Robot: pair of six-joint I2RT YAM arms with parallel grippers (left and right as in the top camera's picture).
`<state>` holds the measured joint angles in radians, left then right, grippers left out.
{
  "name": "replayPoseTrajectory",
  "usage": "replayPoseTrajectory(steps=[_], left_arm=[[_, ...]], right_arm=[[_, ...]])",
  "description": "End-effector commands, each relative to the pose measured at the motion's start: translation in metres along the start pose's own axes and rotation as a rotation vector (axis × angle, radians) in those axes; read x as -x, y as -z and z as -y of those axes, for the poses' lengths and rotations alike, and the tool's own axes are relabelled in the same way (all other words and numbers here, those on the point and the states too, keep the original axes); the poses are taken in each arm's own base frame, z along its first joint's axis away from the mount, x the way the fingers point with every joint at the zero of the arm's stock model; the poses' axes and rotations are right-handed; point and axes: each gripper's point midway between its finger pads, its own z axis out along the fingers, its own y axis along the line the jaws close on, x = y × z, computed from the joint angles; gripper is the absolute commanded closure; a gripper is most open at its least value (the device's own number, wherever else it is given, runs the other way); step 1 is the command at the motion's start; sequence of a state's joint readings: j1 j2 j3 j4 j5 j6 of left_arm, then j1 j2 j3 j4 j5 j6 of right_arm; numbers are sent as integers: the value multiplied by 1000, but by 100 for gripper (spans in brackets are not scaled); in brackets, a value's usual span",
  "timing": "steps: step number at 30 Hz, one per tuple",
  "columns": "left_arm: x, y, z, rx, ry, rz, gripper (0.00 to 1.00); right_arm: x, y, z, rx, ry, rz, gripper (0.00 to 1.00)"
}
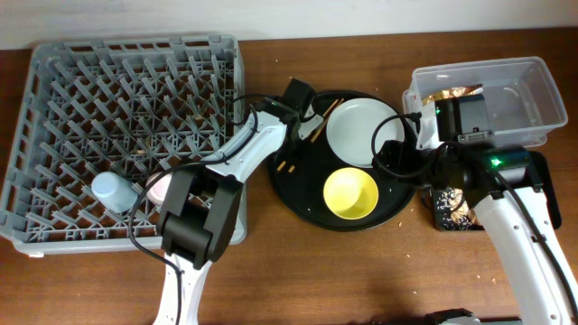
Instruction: Sort waste into correct bins and load items into the dishwasher rack
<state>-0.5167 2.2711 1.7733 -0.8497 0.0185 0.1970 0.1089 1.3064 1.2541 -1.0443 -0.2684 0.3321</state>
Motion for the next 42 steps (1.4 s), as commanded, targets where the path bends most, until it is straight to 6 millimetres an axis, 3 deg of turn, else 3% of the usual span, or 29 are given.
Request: replayPoseTrajectory(steps=[1, 4, 7, 9, 12, 15, 18, 24, 26, 28, 31, 34, 36, 39, 42], left_arm=[[27, 64, -11, 21, 112, 114, 100], [24, 114, -27, 55, 257, 169, 100], [-3, 155, -66, 122, 518, 176, 100], [-19, 159, -85, 131, 655, 155, 100], [-54, 144, -116, 178, 835, 84, 100], [-70, 127, -133, 188, 890, 73, 99], [-71, 107, -118, 131, 745, 47, 98], [-80, 100, -108, 128, 669, 3, 93], [-80, 100, -108, 128, 670, -1, 84], [-80, 106, -108, 128, 672, 0, 72], [-71, 132, -110, 124, 673, 43, 71], [-32, 166, -78, -54, 629, 181, 71], [-11, 172, -54, -124, 570, 237, 71], [-1, 150, -38, 6, 453, 218, 71], [8, 107, -10, 63, 282, 162, 70]], right_arm=[[1, 2, -1, 9, 8, 5, 19], [1, 2, -1, 9, 8, 5, 19], [2, 2, -1, 9, 8, 5, 19], [2, 2, -1, 9, 8, 5, 19], [2, 2, -1, 10, 7, 5, 19], [2, 2, -1, 9, 8, 5, 19], [2, 2, -1, 10, 8, 6, 19], [2, 2, -1, 9, 8, 6, 19], [2, 2, -1, 9, 8, 6, 19], [2, 2, -1, 9, 8, 6, 19], [2, 2, -1, 9, 9, 7, 18], [3, 2, -1, 10, 9, 9, 18], [3, 2, -1, 10, 13, 9, 18], [3, 2, -1, 10, 12, 10, 18], [3, 2, -1, 10, 13, 9, 18]])
